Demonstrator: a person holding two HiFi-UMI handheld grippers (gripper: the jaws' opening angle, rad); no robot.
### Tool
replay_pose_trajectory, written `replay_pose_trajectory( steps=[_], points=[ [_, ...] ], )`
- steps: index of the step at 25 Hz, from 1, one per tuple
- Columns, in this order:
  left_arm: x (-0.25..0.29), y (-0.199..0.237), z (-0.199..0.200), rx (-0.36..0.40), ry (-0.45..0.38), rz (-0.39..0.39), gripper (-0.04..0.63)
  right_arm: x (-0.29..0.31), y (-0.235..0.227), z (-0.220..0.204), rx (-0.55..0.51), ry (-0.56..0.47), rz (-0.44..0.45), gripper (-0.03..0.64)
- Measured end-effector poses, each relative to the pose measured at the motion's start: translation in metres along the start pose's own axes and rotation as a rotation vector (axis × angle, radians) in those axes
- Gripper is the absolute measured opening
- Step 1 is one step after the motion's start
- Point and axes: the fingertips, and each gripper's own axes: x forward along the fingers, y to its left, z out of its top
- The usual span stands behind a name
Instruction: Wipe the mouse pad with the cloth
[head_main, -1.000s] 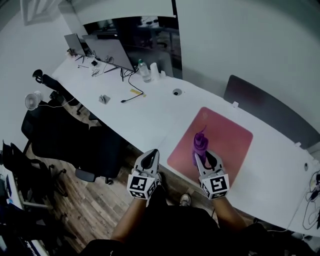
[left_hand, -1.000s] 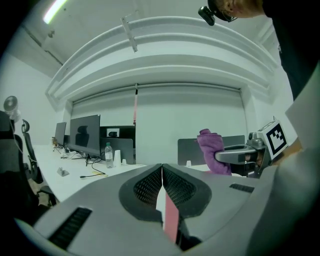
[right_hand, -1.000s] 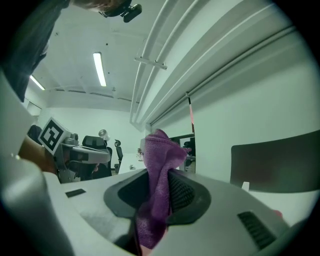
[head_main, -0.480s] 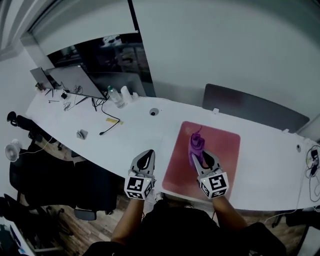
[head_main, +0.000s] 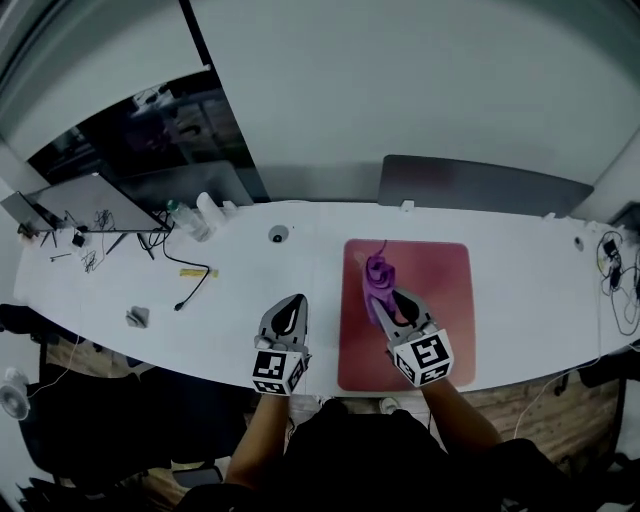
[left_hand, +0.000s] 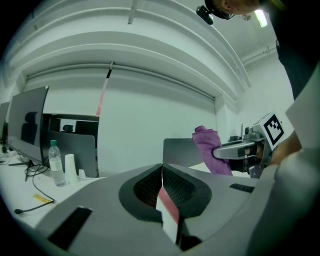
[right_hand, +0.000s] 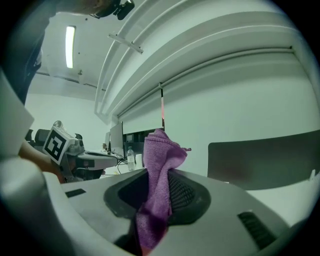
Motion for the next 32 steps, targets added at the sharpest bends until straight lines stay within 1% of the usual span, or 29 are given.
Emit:
replay_pose_trajectory(
  steps=[3, 5, 8, 12, 17, 21, 25, 29, 32],
  points=[
    [0.009, 0.001, -0.01, -0.021, 0.025, -0.078, 0.023, 0.005, -0.001, -0.009, 0.039, 0.025, -0.054, 0.112],
    [0.015, 0.001, -0.015, -0.02, 0.037, -0.123, 0.023, 0.009, -0.004, -0.015, 0.063, 0.038, -0.09, 0.112],
    [0.025, 0.001, -0.024, -0.012, 0.068, -0.162, 0.023, 0.015, -0.011, -0.027, 0.085, 0.077, -0.122, 0.112],
    [0.034, 0.001, -0.03, -0.007, 0.047, -0.162, 0.023, 0.025, -0.017, -0.043, 0.107, 0.143, -0.112, 0.112],
    [0.043, 0.003, -0.048, -0.022, 0.093, -0.149, 0.023, 0.043, -0.024, -0.064, 0.143, 0.193, -0.107, 0.112],
    [0.047, 0.002, -0.059, -0.048, 0.097, -0.158, 0.023, 0.063, -0.032, -0.086, 0.153, 0.245, -0.094, 0.109],
    [0.052, 0.002, -0.073, -0.07, 0.112, -0.156, 0.023, 0.085, -0.046, -0.109, 0.187, 0.306, -0.12, 0.109],
    [0.056, 0.005, -0.081, -0.094, 0.114, -0.161, 0.023, 0.102, -0.059, -0.134, 0.274, 0.395, -0.164, 0.109],
    [0.059, 0.009, -0.083, -0.101, 0.114, -0.161, 0.023, 0.117, -0.063, -0.144, 0.304, 0.426, -0.175, 0.109]
  ],
)
